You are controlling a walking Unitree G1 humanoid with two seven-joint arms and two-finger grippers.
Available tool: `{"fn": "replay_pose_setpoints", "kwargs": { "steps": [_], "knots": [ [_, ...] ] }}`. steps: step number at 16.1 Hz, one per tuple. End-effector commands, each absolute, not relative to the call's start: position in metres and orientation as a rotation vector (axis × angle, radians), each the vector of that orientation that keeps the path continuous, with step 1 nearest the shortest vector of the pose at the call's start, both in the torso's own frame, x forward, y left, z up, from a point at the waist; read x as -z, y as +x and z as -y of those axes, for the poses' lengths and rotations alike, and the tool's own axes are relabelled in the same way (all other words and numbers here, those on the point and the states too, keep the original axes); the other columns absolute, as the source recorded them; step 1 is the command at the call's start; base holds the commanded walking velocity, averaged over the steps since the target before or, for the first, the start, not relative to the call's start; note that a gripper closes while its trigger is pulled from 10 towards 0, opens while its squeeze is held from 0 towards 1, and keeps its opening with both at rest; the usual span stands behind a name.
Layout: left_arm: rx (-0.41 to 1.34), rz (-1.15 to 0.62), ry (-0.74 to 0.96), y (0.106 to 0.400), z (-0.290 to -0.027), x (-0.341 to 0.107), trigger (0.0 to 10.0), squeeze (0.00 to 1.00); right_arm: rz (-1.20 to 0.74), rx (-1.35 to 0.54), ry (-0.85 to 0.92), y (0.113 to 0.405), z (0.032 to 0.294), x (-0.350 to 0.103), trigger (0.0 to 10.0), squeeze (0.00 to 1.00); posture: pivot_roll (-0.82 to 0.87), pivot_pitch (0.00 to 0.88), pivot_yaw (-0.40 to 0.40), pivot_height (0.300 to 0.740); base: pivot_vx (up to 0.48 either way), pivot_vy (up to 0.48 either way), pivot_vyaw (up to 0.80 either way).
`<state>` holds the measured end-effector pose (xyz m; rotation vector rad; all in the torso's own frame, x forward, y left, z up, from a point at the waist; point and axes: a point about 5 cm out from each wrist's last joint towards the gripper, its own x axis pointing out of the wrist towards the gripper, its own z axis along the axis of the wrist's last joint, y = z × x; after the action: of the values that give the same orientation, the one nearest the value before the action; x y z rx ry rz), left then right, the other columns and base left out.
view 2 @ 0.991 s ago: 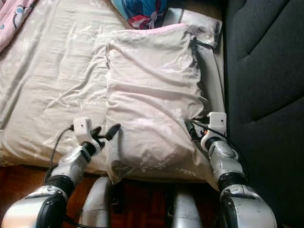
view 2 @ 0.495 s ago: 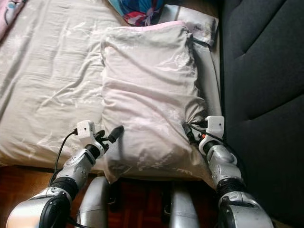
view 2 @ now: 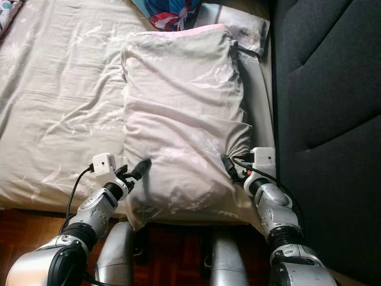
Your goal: Clean up the room
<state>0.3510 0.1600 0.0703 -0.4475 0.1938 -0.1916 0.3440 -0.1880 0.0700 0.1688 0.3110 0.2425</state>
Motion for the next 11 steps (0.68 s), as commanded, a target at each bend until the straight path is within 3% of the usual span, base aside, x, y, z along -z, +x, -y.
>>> {"fn": "replay_pose_setpoints", "kwargs": {
  "steps": [1,11],
  "knots": [
    [0.189,-0.258,-0.464,0.3401,-0.1584,-0.0529,0.0,0.0,-0.492,-0.303,0.187,0.3193,0.1775,-0.0317,0.0,0.0,-0.08,0.512,-0.068,0.659,0.0,0.0,0.0],
    [0.169,-0.24,-0.508,0.3385,-0.1625,-0.0519,0.0,0.0,-0.502,-0.294,0.178,0.3168,0.1787,-0.0294,0.0,0.0,-0.07,0.467,-0.068,0.659,0.0,0.0,0.0]
  ]
}}
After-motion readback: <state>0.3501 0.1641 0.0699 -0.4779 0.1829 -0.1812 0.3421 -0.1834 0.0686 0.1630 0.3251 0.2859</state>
